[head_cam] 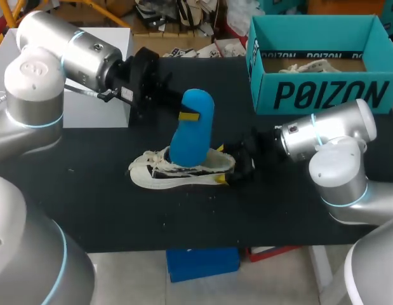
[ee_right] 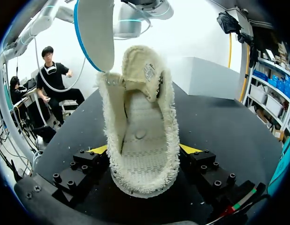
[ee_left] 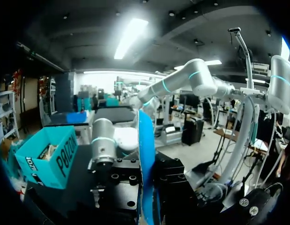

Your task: Take the shoe out of the shoebox, open the shoe tongue, remove and reinsert the insole, then place the shoe into the shoebox

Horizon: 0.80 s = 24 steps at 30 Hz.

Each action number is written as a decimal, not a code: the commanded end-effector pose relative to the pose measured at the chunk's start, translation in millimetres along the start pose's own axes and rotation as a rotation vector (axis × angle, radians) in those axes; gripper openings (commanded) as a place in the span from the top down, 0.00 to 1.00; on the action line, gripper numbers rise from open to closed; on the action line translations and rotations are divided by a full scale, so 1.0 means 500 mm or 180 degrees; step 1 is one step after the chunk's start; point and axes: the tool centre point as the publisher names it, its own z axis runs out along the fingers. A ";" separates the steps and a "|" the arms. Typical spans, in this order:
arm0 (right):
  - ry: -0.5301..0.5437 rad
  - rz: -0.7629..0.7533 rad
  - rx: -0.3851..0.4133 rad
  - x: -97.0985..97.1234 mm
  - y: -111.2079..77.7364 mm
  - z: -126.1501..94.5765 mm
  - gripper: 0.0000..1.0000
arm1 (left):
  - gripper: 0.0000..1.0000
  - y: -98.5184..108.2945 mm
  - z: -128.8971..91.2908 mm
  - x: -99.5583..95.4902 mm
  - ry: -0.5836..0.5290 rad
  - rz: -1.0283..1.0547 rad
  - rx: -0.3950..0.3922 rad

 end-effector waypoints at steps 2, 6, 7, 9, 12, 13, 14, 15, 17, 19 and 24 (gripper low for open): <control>-0.0002 0.0002 0.0006 -0.001 -0.006 0.002 1.00 | 1.00 -0.030 -0.015 0.003 -0.0366 -0.0308 0.0392; -0.0002 0.0002 0.0006 -0.001 -0.006 0.002 1.00 | 1.00 -0.086 -0.027 -0.002 -0.0630 -0.0505 0.0688; -0.0002 0.0002 0.0006 -0.001 -0.006 0.002 1.00 | 1.00 -0.103 -0.027 0.001 -0.0663 -0.0510 0.0831; -0.0002 0.0002 0.0006 -0.001 -0.006 0.002 1.00 | 1.00 -0.130 -0.029 0.005 -0.0697 -0.0555 0.0815; -0.0002 0.0002 0.0006 -0.001 -0.006 0.002 1.00 | 1.00 -0.166 -0.036 0.009 -0.0802 -0.0635 0.0893; -0.0002 0.0002 0.0006 -0.001 -0.006 0.002 1.00 | 1.00 -0.176 -0.037 0.011 -0.0815 -0.0637 0.0913; -0.0002 0.0002 0.0006 -0.001 -0.006 0.002 1.00 | 1.00 -0.186 -0.038 0.014 -0.0823 -0.0724 0.0962; -0.0002 0.0002 0.0006 -0.001 -0.006 0.002 1.00 | 1.00 -0.195 -0.039 0.017 -0.0836 -0.0783 0.1013; -0.0002 0.0002 0.0006 -0.001 -0.006 0.002 1.00 | 1.00 -0.214 -0.039 0.024 -0.0814 -0.0822 0.1067; -0.0002 0.0002 0.0006 -0.001 -0.006 0.002 1.00 | 1.00 -0.232 -0.040 0.031 -0.0788 -0.0918 0.1089; -0.0002 0.0002 0.0006 -0.001 -0.006 0.002 1.00 | 1.00 -0.283 -0.054 0.048 -0.0802 -0.0905 0.1029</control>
